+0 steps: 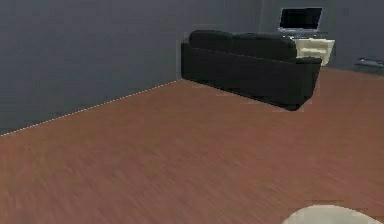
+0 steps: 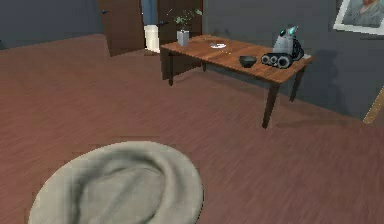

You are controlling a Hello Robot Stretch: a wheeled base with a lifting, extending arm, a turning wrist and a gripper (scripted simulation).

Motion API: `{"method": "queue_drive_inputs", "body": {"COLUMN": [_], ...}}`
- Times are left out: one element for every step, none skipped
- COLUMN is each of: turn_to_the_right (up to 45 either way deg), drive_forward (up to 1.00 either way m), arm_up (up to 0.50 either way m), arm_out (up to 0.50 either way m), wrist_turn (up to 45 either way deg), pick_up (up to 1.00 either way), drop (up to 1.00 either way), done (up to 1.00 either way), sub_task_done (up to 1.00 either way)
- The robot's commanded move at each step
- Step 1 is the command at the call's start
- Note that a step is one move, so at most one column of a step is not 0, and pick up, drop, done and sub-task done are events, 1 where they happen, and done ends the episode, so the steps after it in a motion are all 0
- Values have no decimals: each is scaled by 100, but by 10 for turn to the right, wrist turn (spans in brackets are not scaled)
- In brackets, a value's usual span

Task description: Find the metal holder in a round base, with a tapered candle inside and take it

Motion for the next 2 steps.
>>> {"method": "queue_drive_inputs", "body": {"turn_to_the_right": [-30,0], "drive_forward": [0,85], "arm_up": [0,0], "arm_out": [0,0], "wrist_turn": [0,0], "pick_up": [0,0], "drop": [0,0], "done": [0,0], "sub_task_done": [0,0]}}
